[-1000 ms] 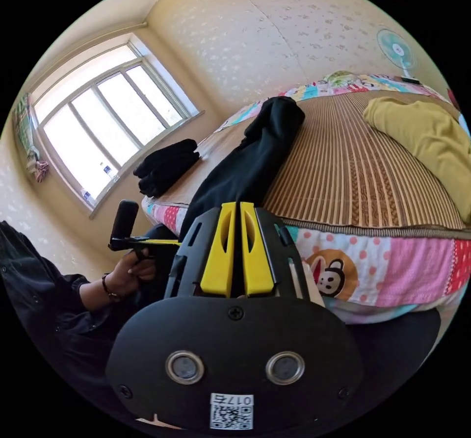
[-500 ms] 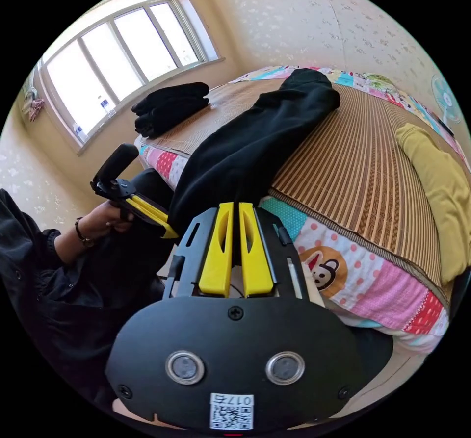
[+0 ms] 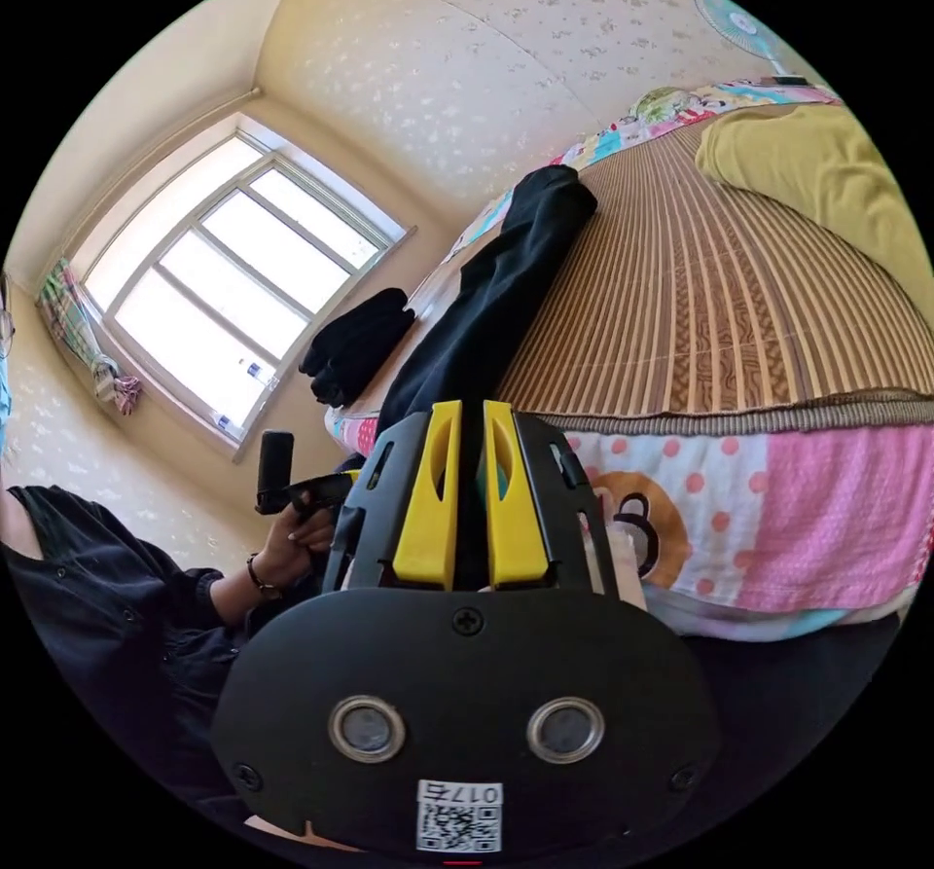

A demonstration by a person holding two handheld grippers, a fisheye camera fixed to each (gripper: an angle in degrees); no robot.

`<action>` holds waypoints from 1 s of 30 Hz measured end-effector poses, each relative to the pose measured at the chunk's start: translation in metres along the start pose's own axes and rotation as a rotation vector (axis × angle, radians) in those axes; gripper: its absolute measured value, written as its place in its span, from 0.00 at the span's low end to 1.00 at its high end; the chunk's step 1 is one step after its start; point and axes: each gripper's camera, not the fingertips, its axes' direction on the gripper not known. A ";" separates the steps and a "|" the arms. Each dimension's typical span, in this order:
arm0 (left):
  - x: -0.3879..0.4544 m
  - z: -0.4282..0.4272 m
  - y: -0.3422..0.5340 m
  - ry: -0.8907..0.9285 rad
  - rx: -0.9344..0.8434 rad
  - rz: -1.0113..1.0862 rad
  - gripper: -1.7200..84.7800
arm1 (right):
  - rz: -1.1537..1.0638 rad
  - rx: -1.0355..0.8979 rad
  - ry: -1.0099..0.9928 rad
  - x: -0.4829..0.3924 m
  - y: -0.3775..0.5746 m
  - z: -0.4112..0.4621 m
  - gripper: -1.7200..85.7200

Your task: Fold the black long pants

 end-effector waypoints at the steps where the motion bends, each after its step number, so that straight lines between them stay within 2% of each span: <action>1: -0.003 0.012 -0.003 0.004 -0.049 -0.019 0.09 | -0.012 -0.021 0.001 -0.002 -0.003 0.005 0.05; 4: -0.004 0.022 -0.005 0.036 -0.060 -0.031 0.08 | -0.054 -0.034 0.068 -0.012 -0.013 0.014 0.06; 8: 0.009 0.027 -0.011 0.000 -0.095 0.031 0.07 | -0.048 -0.013 0.082 -0.011 -0.019 0.011 0.06; 13: 0.011 0.026 -0.017 0.008 -0.121 -0.001 0.08 | -0.002 0.040 0.086 0.000 -0.029 0.006 0.08; 16: 0.012 0.012 -0.019 0.008 -0.057 -0.034 0.09 | 0.046 0.046 0.052 0.014 -0.036 0.005 0.09; 22: 0.019 -0.042 -0.032 0.006 0.232 -0.027 0.11 | 0.101 0.082 -0.011 0.030 -0.050 0.000 0.10; 27: 0.009 -0.035 -0.082 0.027 0.181 -0.052 0.16 | 0.159 0.174 -0.036 0.032 -0.083 -0.014 0.14; 30: 0.011 -0.021 -0.115 -0.023 0.160 -0.037 0.18 | 0.152 0.101 0.027 0.033 -0.126 -0.005 0.16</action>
